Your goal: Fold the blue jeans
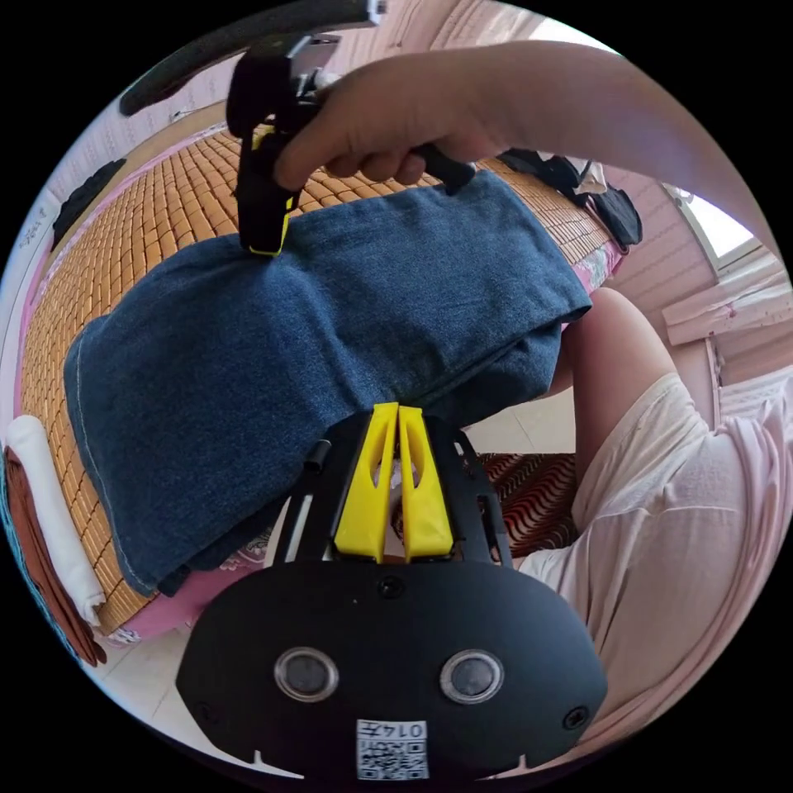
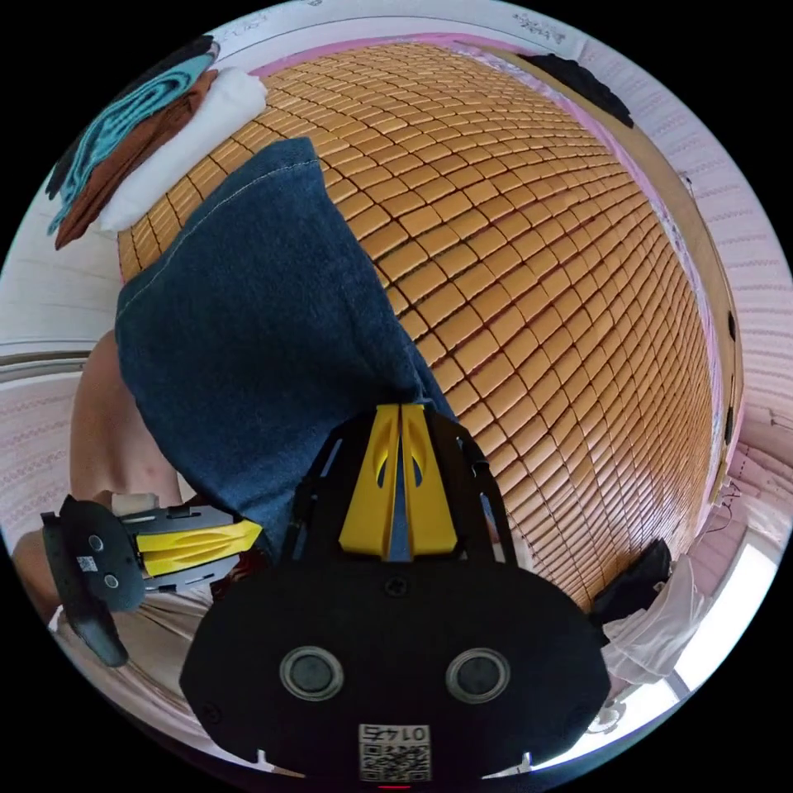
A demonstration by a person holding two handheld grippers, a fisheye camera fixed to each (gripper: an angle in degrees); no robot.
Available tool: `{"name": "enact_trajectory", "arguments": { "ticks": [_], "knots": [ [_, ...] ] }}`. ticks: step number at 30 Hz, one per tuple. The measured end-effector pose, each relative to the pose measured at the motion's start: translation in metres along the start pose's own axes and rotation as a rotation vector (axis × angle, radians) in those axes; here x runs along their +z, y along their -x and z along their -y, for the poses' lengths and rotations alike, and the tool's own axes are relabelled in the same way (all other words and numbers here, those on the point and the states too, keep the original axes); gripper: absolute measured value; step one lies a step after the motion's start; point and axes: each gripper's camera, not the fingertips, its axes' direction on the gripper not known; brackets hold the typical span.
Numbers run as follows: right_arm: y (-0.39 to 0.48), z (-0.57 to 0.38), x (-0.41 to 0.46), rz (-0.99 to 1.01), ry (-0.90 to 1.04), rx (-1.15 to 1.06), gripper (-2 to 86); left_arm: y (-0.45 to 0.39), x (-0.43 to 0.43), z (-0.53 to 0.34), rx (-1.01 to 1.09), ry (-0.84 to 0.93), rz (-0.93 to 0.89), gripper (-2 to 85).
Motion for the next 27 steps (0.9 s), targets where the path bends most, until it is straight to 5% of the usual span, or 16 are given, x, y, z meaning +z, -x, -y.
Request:
{"name": "enact_trajectory", "arguments": {
  "ticks": [4,11,19,22,27],
  "knots": [
    [-0.041,-0.053,-0.023,0.133,-0.094,0.059,-0.4,-0.012,-0.004,-0.012,-0.002,-0.071,-0.014,-0.4],
    [-0.133,-0.296,-0.061,0.283,-0.303,0.427,0.9,-0.07,-0.028,-0.02,0.143,-0.373,-0.147,8.1],
    [-0.159,-0.433,-0.023,0.455,-0.269,0.682,13.6,-0.158,-0.003,0.004,0.331,-0.329,-0.13,14.2],
    [-0.167,-0.441,-0.018,0.584,-0.235,0.675,9.1,-0.19,0.003,0.009,0.408,-0.292,-0.087,15.6],
    [-0.165,-0.461,-0.071,0.42,-0.294,0.567,2.5,-0.222,0.008,0.013,0.448,-0.263,-0.033,16.6]
  ]
}}
